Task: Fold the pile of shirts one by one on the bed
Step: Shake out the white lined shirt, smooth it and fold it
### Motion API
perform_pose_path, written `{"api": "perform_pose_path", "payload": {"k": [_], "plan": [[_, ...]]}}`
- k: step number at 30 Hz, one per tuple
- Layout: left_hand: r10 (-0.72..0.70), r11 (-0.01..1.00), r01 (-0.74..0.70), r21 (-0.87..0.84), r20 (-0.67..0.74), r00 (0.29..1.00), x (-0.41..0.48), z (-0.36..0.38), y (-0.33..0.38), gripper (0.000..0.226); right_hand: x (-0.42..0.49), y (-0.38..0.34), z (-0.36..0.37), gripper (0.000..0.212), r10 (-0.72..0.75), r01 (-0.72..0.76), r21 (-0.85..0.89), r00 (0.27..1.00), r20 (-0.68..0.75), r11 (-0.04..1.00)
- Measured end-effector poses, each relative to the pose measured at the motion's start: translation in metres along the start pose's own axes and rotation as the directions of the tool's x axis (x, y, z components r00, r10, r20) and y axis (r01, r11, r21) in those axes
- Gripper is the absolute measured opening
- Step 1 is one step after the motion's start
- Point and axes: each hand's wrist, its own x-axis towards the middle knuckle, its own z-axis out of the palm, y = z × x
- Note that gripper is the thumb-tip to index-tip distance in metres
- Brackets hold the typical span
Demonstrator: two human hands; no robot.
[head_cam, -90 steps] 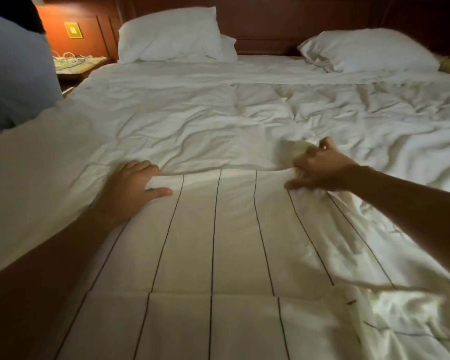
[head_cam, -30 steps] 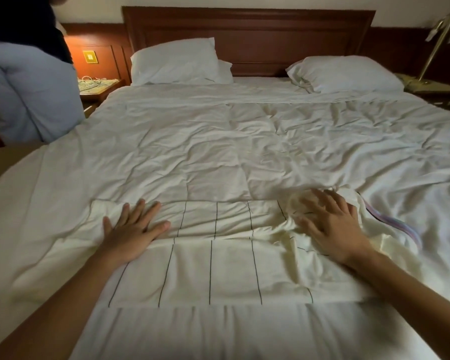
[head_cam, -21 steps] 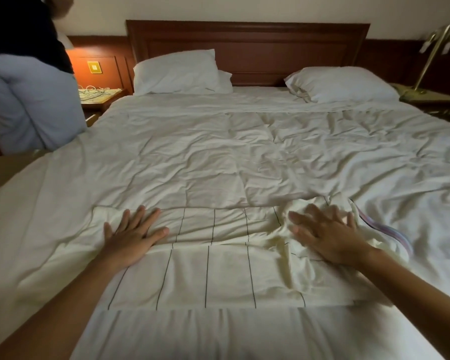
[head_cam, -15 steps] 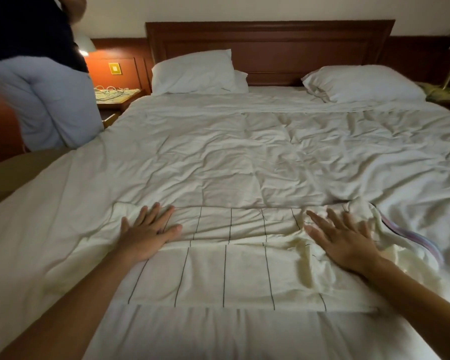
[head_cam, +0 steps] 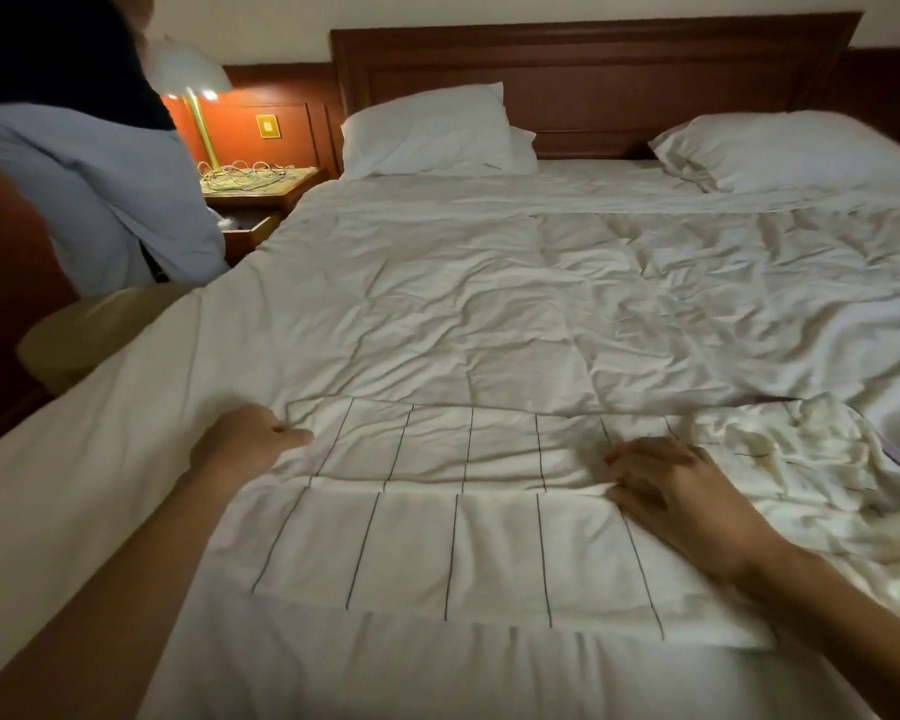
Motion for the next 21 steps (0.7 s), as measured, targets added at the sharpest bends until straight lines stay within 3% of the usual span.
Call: {"api": "perform_pose_path", "payload": {"k": [2,5,9,11,16,19,21], "plan": [[0.035,0.999,-0.037,-0.027,-0.071,0.997,0.001,0.004,-0.001,0.037,0.005,-0.006,0.000,0.014,-0.037,0.037,0.055,0.999,-0.007,0.998],[0.025,0.989,-0.055,-0.140,-0.206,0.978,0.010,0.006,0.002,0.023,0.005,-0.012,0.003,0.026,-0.061,0.062,0.140,0.998,-0.006,0.988],[0.035,0.965,-0.115,-0.234,-0.319,0.947,0.026,0.007,0.012,0.020,0.003,-0.013,0.003,0.022,-0.074,0.070,0.129,0.997,0.026,0.989],[0.034,0.961,-0.107,-0.256,-0.276,0.961,0.032,0.006,0.015,0.021,0.003,-0.012,0.003,0.028,-0.097,0.089,0.140,0.994,0.051,0.986],[0.058,0.949,-0.040,-0.313,0.051,0.997,0.030,0.004,0.003,0.041,0.009,-0.018,0.006,0.018,-0.117,0.109,0.123,0.991,0.062,0.986],[0.044,0.941,-0.036,-0.336,0.017,0.999,0.026,0.002,-0.006,0.052,0.024,-0.031,0.015,0.035,-0.117,0.109,0.120,0.991,0.067,0.987],[0.043,0.952,-0.054,-0.302,-0.041,0.998,0.026,0.001,-0.010,0.057,0.036,-0.046,0.026,0.048,-0.091,0.071,0.117,0.980,0.175,0.991]]}}
